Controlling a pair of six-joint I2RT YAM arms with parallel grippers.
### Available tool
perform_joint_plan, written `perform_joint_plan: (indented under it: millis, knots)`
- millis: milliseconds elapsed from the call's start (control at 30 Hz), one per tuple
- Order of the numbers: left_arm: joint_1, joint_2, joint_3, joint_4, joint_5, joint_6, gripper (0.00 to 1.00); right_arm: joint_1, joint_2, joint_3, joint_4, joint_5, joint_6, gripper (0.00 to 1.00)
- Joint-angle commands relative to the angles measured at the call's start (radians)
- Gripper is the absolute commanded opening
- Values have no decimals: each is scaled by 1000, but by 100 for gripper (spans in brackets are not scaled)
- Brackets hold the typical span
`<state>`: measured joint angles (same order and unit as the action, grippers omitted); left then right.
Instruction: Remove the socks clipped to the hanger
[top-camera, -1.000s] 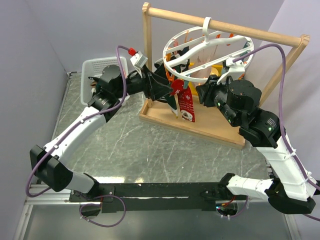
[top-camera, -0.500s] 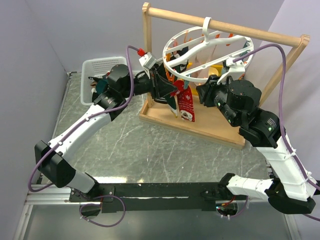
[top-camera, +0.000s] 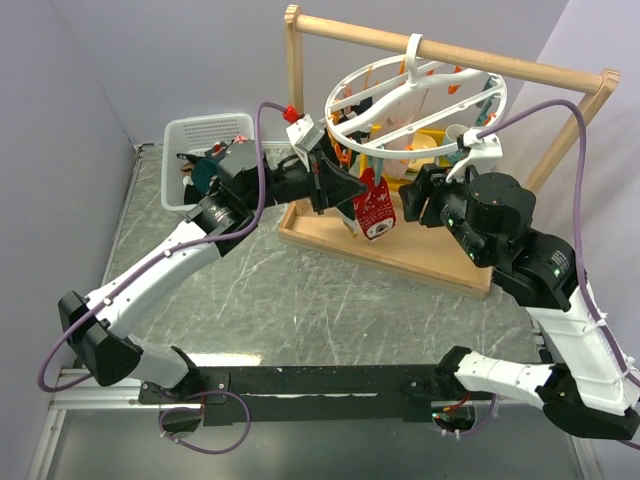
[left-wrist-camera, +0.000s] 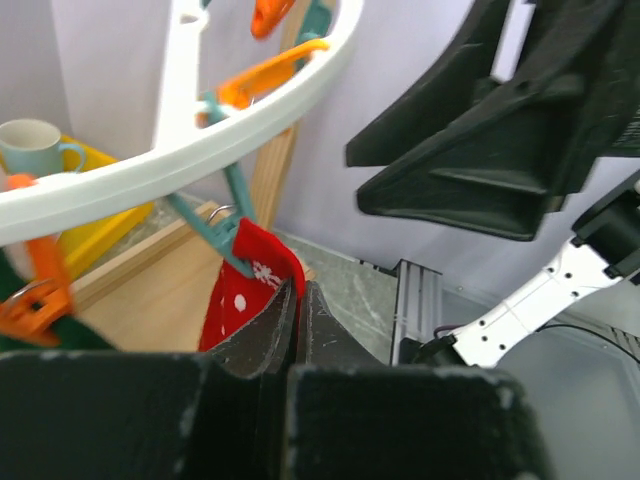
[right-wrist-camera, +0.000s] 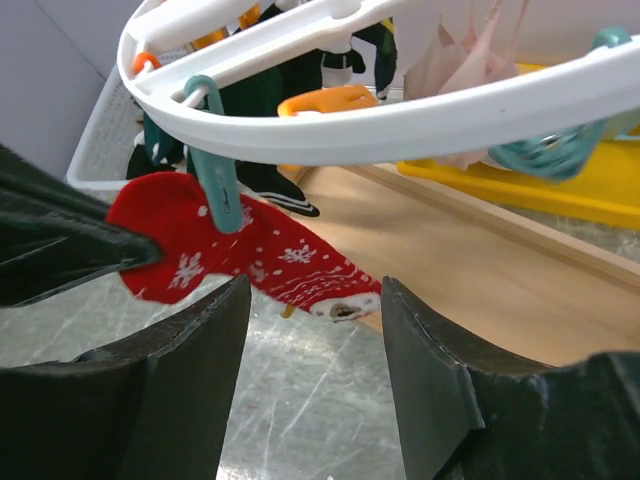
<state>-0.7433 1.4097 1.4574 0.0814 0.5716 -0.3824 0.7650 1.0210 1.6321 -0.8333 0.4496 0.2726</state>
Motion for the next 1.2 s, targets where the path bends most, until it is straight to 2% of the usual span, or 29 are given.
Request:
perform_joint_plan:
  millis: [0,233,367,633,800,967,1133,1167]
  knots:
    - [-53,-41,61,-18,-54,30,1,-3,-6,84,-50,-20,19,62]
    - [-149,-37,80,-63,-163,88,1,-1,73,253,-121,-123,48,60]
    - [-195,-28,101,-104,-234,134,1,-1,152,350,-165,-166,60,63]
    - [-281,-11,127,-141,-369,210,1,-1,211,399,-181,-209,68,63]
    - [-332,14,172,-177,-446,250,1,-1,277,465,-246,-137,69,66]
    - [-369,41,202,-209,-507,292,1,-1,277,453,-251,-69,54,68]
    - [-396,49,210,-207,-546,318,1,2,292,443,-251,-28,40,67]
    - [-398,48,210,-204,-546,318,1,3,292,440,-250,-25,39,63]
